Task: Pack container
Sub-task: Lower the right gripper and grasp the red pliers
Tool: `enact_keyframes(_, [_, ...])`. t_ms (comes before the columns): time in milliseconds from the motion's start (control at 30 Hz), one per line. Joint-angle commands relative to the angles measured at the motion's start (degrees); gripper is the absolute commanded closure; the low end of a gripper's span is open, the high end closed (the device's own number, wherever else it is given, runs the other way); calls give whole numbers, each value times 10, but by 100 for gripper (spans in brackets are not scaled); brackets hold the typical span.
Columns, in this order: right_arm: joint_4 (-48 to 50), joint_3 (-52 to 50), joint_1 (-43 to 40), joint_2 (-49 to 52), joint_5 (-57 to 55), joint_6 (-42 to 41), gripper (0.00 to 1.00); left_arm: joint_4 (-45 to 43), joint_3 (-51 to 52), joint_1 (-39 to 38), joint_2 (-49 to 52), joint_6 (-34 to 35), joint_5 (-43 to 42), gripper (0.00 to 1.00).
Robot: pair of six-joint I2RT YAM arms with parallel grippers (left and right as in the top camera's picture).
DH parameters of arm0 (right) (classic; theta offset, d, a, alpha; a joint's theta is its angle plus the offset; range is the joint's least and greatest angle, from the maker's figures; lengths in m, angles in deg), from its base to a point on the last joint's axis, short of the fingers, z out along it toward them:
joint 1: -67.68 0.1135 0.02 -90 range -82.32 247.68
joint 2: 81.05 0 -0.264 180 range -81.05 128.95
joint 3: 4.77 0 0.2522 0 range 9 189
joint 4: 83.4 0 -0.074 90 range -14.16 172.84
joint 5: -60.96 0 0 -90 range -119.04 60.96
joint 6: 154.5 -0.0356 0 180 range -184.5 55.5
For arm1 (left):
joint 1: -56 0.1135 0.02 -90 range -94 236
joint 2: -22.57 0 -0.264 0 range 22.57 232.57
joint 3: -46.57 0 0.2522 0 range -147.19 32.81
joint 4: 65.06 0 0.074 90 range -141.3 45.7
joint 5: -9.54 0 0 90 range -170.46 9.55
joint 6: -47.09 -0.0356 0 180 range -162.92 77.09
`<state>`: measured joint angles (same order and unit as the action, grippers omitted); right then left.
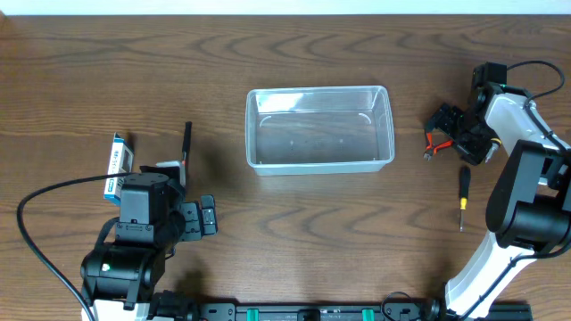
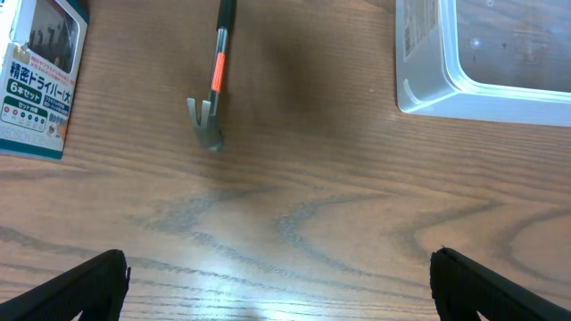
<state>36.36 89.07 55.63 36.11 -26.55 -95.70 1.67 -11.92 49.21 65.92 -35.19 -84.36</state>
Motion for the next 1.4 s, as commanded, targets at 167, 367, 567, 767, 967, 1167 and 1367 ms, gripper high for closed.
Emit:
enact_keyframes(167, [1, -2, -6, 17, -34, 22, 1, 3, -9, 3, 0, 5, 6, 2])
enact_keyframes(367, [8, -2, -6, -2, -34, 30, 1, 4, -8, 3, 0, 5, 6, 2])
enact_keyframes(567, [8, -2, -6, -12, -36, 26, 1, 4, -8, 3, 0, 5, 6, 2])
enact_keyframes(767, [13, -2, -6, -18, -38, 26, 1, 4, -8, 3, 0, 5, 6, 2])
enact_keyframes(967, [11, -2, -6, -18, -40, 26, 1, 4, -8, 3, 0, 5, 10, 2])
enact_keyframes(1167, [10, -2, -4, -18, -27, 40, 1, 4, -8, 3, 0, 5, 12, 2])
enact_keyframes(1367, [23, -2, 16, -20, -14, 90, 1, 4, -8, 3, 0, 5, 12, 2])
